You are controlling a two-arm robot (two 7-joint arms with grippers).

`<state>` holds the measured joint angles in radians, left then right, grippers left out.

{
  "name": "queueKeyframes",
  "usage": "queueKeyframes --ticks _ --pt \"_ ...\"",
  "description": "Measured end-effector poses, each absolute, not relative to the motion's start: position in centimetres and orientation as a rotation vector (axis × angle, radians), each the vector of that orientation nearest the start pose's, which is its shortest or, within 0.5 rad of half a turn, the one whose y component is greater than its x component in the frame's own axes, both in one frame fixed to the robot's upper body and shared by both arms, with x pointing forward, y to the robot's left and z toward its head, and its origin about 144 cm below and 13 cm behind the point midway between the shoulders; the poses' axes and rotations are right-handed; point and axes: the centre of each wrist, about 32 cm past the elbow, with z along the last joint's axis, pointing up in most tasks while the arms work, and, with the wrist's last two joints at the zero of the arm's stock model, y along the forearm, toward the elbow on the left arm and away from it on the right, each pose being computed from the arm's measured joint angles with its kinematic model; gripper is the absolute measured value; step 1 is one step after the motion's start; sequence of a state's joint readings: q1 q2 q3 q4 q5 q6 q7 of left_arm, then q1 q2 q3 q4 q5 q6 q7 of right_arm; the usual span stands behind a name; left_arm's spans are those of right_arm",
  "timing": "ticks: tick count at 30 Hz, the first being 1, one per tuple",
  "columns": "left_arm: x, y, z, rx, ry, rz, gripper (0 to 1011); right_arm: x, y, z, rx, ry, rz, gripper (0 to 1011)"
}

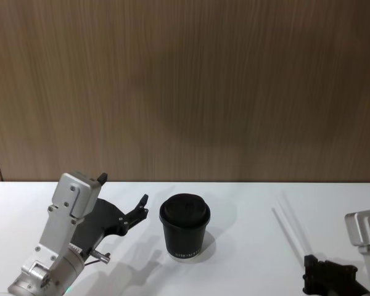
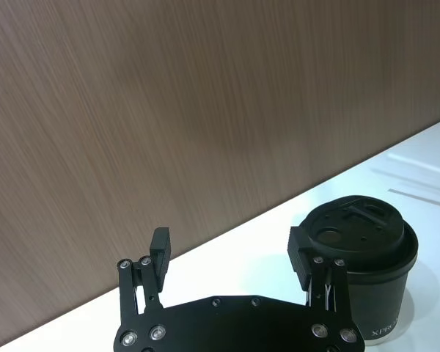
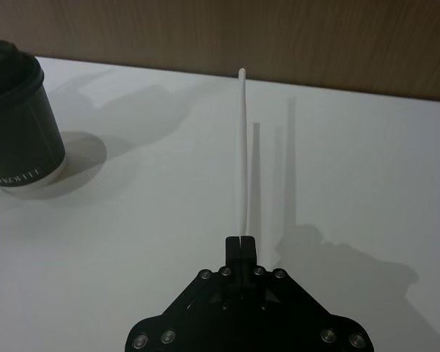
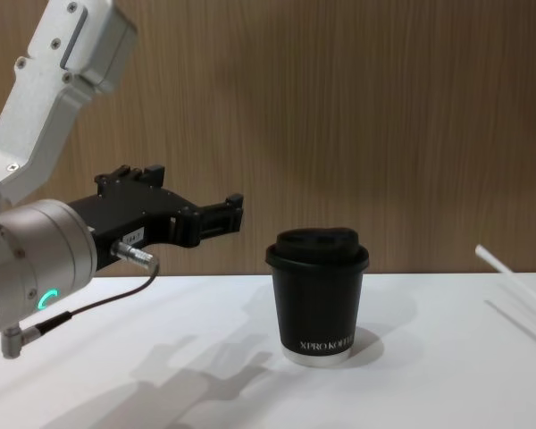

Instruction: Pick up the straw with one hand, pass it to the other hand, and insert it into the cup.

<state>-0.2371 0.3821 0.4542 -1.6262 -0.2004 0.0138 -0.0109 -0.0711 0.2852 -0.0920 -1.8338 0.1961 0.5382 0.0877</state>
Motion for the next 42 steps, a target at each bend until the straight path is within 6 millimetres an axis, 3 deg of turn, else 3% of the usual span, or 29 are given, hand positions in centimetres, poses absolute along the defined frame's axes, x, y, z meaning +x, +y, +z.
queueKeyframes --ticks 16,42 --pt "49.2 19.8 120.4 0.061 -0.268 1.124 1002 43.2 -26.8 122.3 -0.278 0.012 -1.295 5" --pt "49.2 19.8 120.4 0.061 -0.268 1.124 1003 44.3 -28.6 125.9 -0.137 -0.171 -1.016 4"
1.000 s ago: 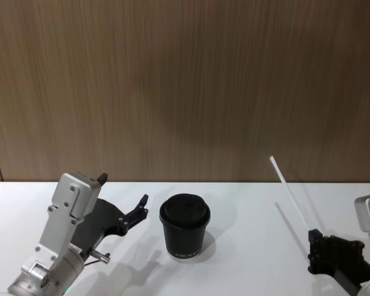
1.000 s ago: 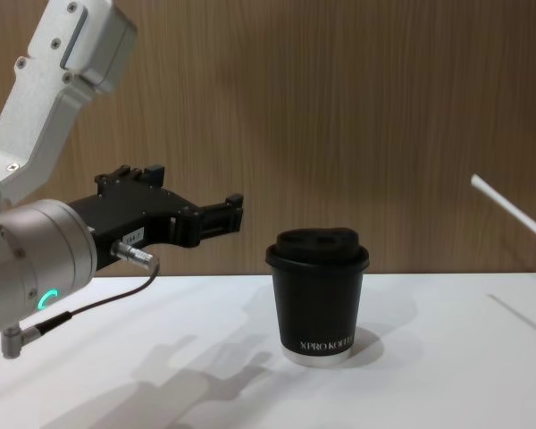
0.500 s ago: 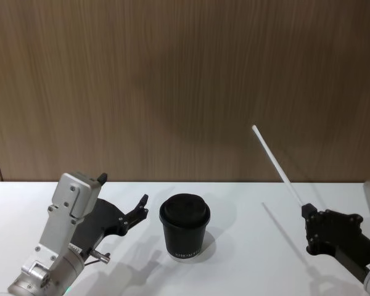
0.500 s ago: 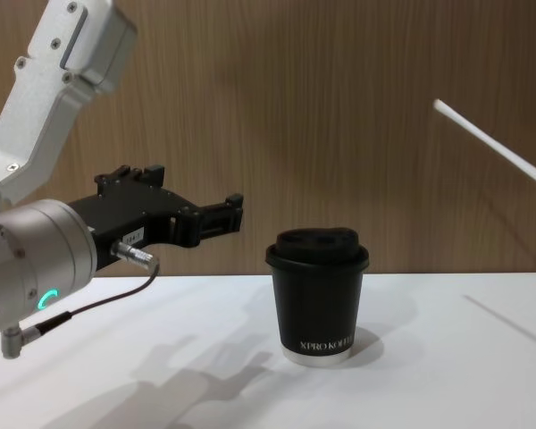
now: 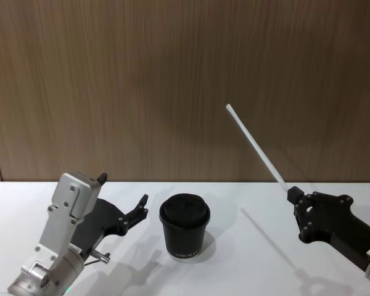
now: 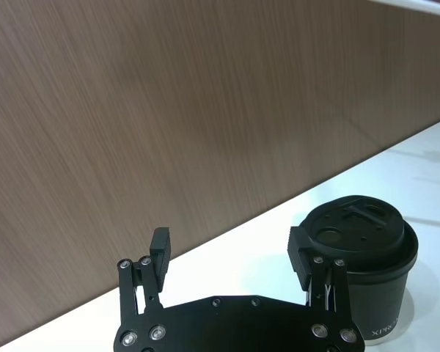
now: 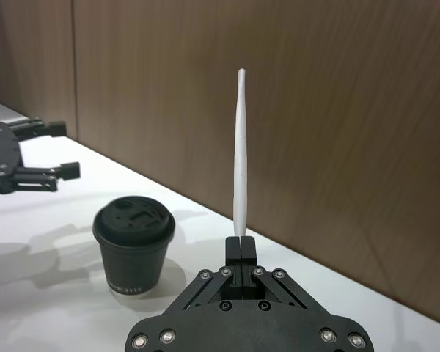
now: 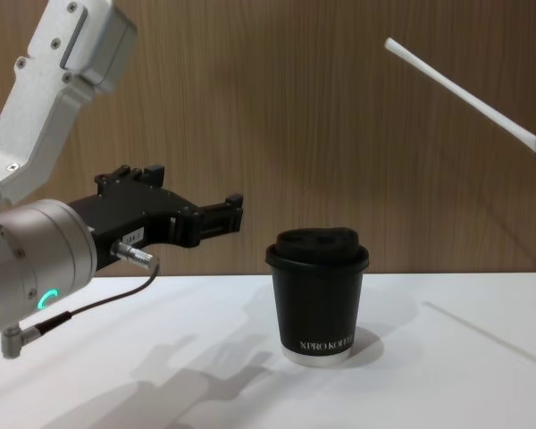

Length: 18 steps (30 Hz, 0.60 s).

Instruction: Pick up the straw with one hand, pass it to the other hand, and insert it into the cup.

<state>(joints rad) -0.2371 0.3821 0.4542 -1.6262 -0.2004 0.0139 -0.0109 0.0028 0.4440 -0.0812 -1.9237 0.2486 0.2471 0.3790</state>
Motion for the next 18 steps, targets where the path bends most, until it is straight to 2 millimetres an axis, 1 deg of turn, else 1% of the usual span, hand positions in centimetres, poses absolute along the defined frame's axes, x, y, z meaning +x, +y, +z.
queueKeyframes --ticks 8,18 --pt "49.2 19.8 120.4 0.061 -0.268 1.124 1003 45.1 -28.5 126.4 -0.105 -0.193 -0.938 4" --pt "49.2 19.8 120.4 0.061 -0.268 1.124 1002 46.2 -27.9 127.0 -0.075 -0.214 -0.852 5"
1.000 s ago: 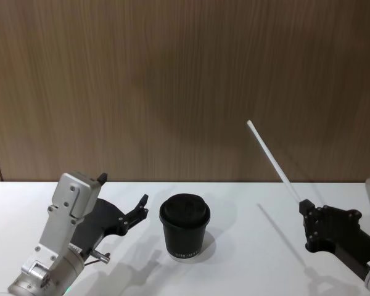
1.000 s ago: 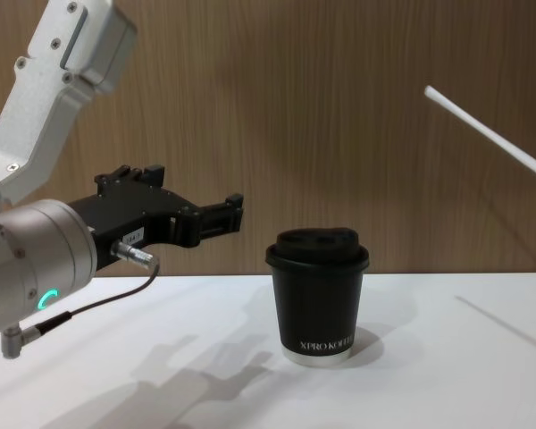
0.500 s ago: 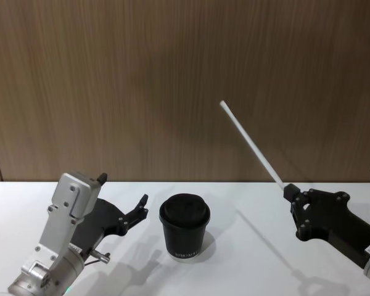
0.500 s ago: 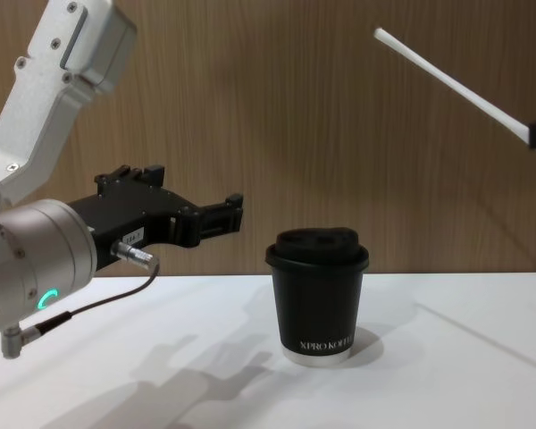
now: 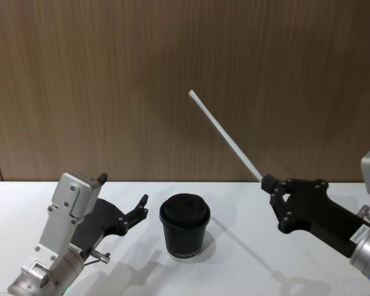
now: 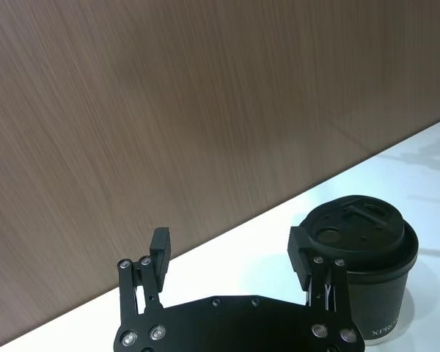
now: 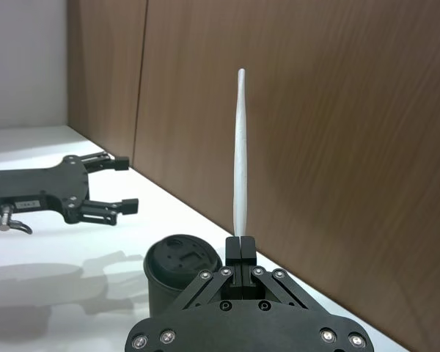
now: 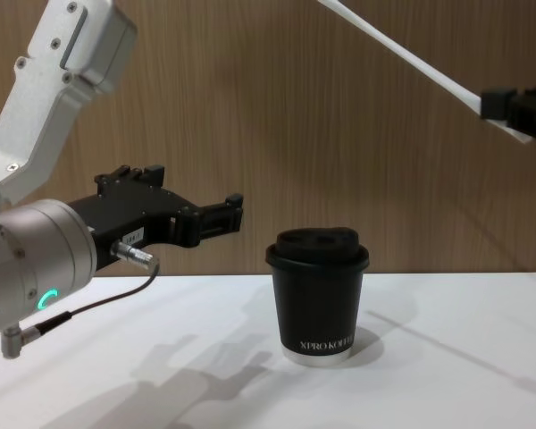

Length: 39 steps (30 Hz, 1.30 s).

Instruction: Pick up the straw with one hand, pass it to the other hand, and insert it into the cup.

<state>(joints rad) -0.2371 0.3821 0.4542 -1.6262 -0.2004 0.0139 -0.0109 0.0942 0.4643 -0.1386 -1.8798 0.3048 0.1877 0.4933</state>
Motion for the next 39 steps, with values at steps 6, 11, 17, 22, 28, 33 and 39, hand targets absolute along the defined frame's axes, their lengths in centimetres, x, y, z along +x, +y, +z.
queueKeyframes --ticks 6,11,17,22,28,33,39 --pt "49.2 19.8 120.4 0.061 -0.268 1.124 1003 46.8 -27.5 127.3 -0.063 -0.223 -0.816 4" --pt "49.2 19.8 120.4 0.061 -0.268 1.124 1003 47.2 -27.1 127.5 -0.055 -0.229 -0.788 4" --pt "49.2 19.8 120.4 0.061 -0.268 1.124 1003 47.5 -26.9 127.6 -0.047 -0.230 -0.769 5" --pt "49.2 19.8 120.4 0.061 -0.268 1.124 1003 47.6 -26.6 127.7 -0.038 -0.228 -0.759 5" --pt "49.2 19.8 120.4 0.061 -0.268 1.124 1003 47.7 -26.4 127.8 -0.031 -0.226 -0.752 5" --pt "49.2 19.8 120.4 0.061 -0.268 1.124 1003 47.7 -26.3 127.8 -0.028 -0.225 -0.749 5" --pt "49.2 20.1 120.7 0.057 -0.263 1.109 1003 47.7 -26.2 127.8 -0.026 -0.223 -0.746 5"
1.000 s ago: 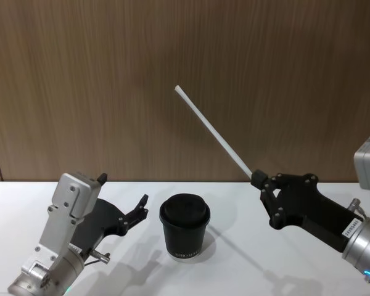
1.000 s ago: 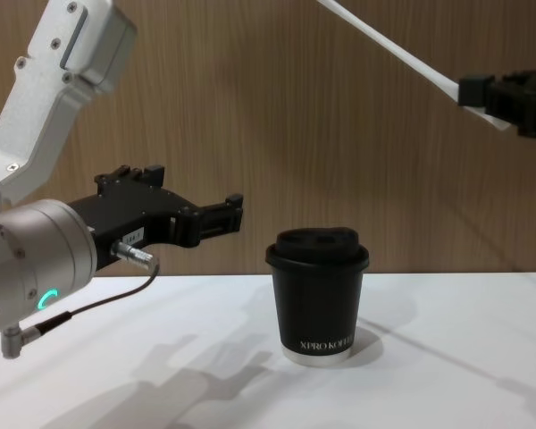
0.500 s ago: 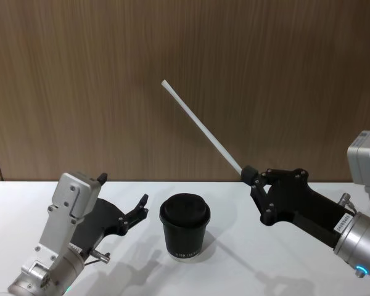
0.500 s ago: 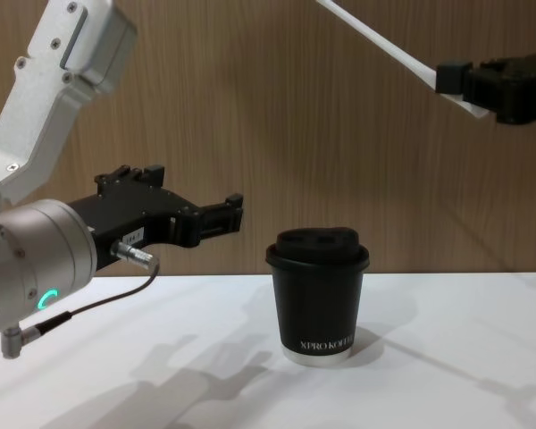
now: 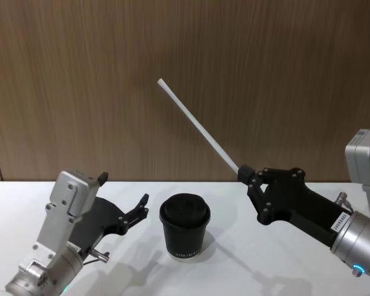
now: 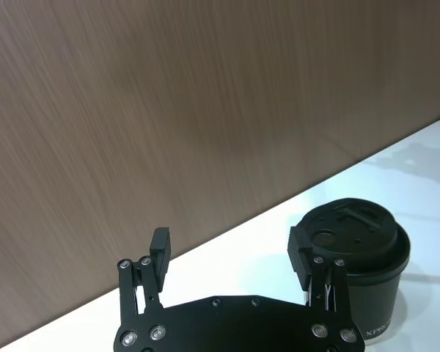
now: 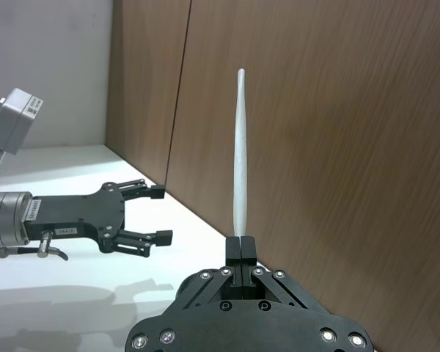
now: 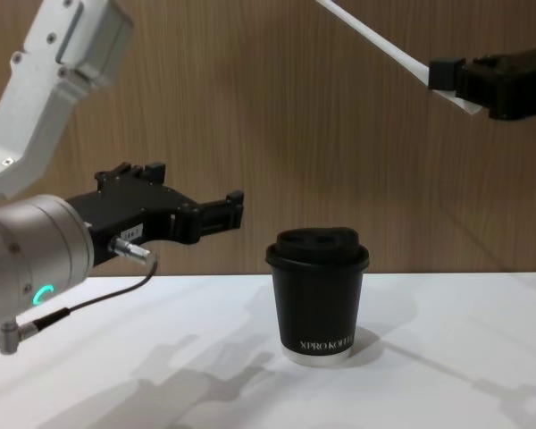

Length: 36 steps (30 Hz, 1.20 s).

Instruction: Pick up the straw with one hand, pass it to the other hand, and insert it into the cup.

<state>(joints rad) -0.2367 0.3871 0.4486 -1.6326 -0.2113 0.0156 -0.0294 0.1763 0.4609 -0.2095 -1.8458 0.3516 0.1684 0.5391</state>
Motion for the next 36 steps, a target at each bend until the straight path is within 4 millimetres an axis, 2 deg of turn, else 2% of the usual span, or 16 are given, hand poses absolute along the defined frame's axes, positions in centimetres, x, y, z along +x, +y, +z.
queueKeyframes --ticks 11,36 --pt "49.3 21.3 122.1 0.004 -0.196 1.030 1003 47.8 -26.1 127.8 -0.024 -0.221 -0.744 5" --pt "50.1 23.9 124.9 -0.233 0.141 0.771 1003 47.8 -26.1 127.9 -0.022 -0.221 -0.743 5"
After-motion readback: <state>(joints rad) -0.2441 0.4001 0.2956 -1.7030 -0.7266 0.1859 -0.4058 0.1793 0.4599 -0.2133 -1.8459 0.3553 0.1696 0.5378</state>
